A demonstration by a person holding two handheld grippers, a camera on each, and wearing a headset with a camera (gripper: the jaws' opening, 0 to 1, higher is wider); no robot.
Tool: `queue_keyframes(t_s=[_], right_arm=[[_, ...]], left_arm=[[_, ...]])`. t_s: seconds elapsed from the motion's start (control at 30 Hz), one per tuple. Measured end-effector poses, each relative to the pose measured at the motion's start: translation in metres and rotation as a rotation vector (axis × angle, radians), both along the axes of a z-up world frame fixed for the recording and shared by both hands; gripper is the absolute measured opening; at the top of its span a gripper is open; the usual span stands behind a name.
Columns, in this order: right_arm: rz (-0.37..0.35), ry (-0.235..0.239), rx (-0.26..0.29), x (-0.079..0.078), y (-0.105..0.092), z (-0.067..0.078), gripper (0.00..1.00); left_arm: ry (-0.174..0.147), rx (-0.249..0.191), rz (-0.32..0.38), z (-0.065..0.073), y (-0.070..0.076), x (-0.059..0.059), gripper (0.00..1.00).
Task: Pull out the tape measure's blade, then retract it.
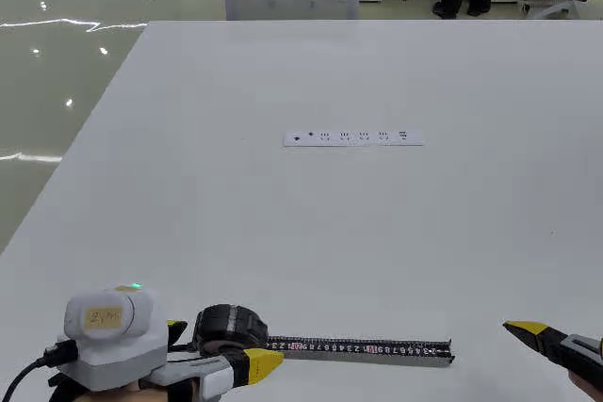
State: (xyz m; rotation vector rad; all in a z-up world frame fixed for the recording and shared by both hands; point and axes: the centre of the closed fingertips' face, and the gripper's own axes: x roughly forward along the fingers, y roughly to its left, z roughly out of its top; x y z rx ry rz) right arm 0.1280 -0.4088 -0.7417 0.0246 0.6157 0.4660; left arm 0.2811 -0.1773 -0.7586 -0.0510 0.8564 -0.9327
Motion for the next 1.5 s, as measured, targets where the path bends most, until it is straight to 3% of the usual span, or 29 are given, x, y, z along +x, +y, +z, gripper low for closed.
queue_keyframes(t_s=[0.27,0.77,0.9,1.1,1.23,1.37,1.5], right_arm=[[-0.005,0.004,0.005,0.000,-0.001,-0.001,0.89],[-0.006,0.009,0.003,0.001,-0.001,-0.003,0.89],[-0.003,0.013,0.007,0.002,-0.001,-0.004,0.88],[-0.004,0.012,0.004,0.003,-0.001,-0.004,0.88],[-0.006,0.016,0.000,0.003,-0.003,-0.006,0.87],[-0.007,0.017,0.004,0.004,-0.002,-0.006,0.87],[-0.007,0.017,0.009,0.005,-0.002,-0.007,0.87]], left_arm=[[0.023,-0.010,0.017,-0.004,-0.002,0.000,0.87],[0.023,-0.008,0.033,-0.007,-0.005,0.002,0.84],[0.015,-0.015,0.077,-0.006,-0.007,0.003,0.84],[-0.014,0.015,0.105,-0.008,-0.007,0.004,0.83],[-0.021,0.004,0.159,-0.007,-0.009,0.007,0.83],[-0.054,0.044,0.167,-0.011,-0.009,0.007,0.82],[-0.069,0.058,0.188,-0.011,-0.010,0.008,0.81]])
